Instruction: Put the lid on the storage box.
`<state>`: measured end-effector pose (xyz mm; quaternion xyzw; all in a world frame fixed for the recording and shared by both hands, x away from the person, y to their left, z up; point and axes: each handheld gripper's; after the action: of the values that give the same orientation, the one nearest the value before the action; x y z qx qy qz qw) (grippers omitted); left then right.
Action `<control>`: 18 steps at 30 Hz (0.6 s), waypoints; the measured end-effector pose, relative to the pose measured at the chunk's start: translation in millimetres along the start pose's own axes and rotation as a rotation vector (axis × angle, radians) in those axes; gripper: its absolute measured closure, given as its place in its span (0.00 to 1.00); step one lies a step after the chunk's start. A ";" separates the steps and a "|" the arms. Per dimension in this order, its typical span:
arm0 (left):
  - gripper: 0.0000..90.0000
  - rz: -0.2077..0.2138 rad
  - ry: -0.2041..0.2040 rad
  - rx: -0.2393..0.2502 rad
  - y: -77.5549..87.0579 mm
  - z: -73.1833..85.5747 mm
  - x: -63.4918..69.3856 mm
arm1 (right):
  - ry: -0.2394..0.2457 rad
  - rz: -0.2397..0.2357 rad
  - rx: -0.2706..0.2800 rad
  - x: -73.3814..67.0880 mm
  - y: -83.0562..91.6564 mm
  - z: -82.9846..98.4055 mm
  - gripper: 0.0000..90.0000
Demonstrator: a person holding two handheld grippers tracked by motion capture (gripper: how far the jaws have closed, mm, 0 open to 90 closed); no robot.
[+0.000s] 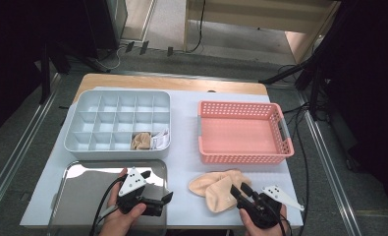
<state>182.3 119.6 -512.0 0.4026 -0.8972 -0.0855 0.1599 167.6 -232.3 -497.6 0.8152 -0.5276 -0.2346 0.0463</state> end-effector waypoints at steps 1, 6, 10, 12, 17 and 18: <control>0.00 -0.001 -0.002 -0.002 -0.3 0.1 0.8 | 0.012 -0.004 -0.014 -1.5 0.7 3.8 0.63; 0.00 0.036 0.013 -0.011 -3.0 1.7 5.8 | 0.046 0.046 -0.035 -1.1 1.9 14.5 0.63; 0.00 0.054 0.009 -0.016 -6.8 3.1 14.3 | 0.026 0.060 -0.032 5.1 -1.4 15.8 0.59; 0.00 0.062 0.017 -0.026 -10.3 4.1 18.1 | 0.022 0.067 -0.048 4.9 -5.3 17.4 0.59; 0.15 0.042 -0.010 -0.014 -17.5 5.0 38.3 | 0.023 0.074 -0.074 4.3 -9.1 19.1 0.72; 0.16 0.047 -0.013 -0.017 -19.6 5.3 42.6 | 0.020 0.068 -0.078 4.3 -9.6 19.7 0.75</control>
<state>167.4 74.9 -513.2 0.3792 -0.9068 -0.0922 0.1594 168.6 -228.5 -519.5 0.7967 -0.5449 -0.2450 0.0914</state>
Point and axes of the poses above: each handheld gripper's, and its own axes: y roughly backward along the jaws, z roughly out of its underside, x roughly to its right, and after that the axes turned 12 degrees about x, right-handed
